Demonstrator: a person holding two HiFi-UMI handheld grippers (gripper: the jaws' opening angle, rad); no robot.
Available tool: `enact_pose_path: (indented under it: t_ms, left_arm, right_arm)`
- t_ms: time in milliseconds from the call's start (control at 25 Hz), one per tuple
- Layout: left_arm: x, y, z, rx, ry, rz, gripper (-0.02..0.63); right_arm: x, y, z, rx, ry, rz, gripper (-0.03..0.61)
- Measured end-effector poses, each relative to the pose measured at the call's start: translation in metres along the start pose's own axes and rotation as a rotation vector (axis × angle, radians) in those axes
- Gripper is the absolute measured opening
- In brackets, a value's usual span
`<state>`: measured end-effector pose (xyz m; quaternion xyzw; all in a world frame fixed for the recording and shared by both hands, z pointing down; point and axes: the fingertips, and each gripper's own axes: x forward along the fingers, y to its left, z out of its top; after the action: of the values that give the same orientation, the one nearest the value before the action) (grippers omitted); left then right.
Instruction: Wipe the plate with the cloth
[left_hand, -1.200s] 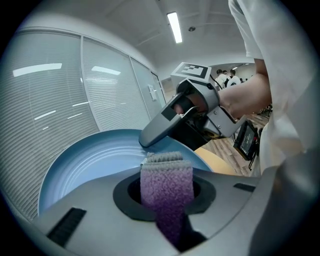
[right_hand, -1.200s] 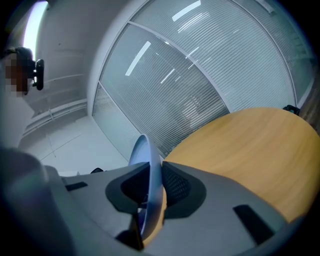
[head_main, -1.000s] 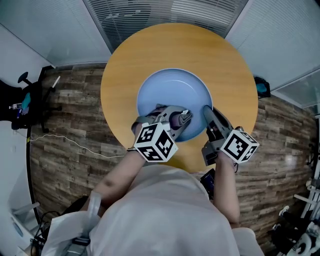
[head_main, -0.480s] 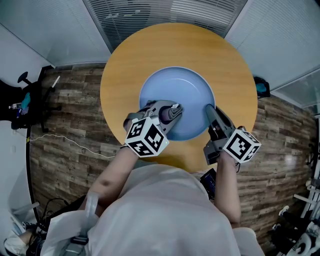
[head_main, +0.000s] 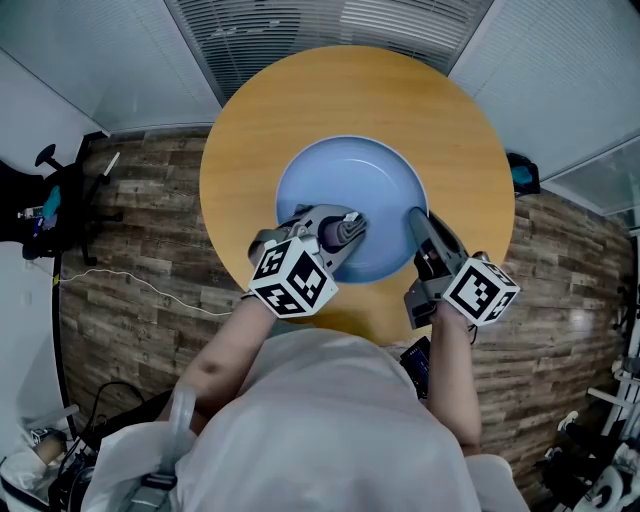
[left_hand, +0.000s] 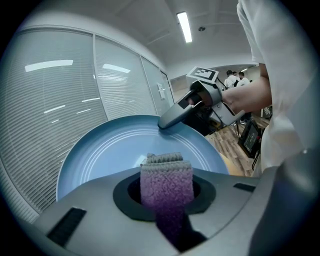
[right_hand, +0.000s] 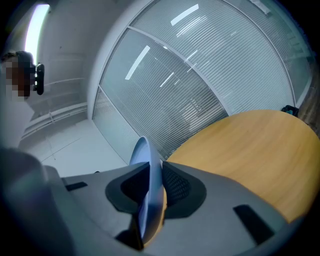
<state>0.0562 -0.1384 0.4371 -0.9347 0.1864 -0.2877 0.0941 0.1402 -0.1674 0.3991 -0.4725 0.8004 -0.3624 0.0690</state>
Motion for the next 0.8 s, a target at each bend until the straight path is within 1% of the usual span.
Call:
enact_pose_path:
  t_ms: [640, 800]
  left_arm:
    - [0.02, -0.027, 0.035, 0.062, -0.041, -0.08, 0.081]
    - [0.023, -0.032, 0.041, 0.064, -0.048, -0.097, 0.081]
  right_arm:
    - [0.008, 0.014, -0.004, -0.008, 0.013, 0.019, 0.074]
    - [0.008, 0.016, -0.004, -0.013, 0.013, 0.023, 0.075]
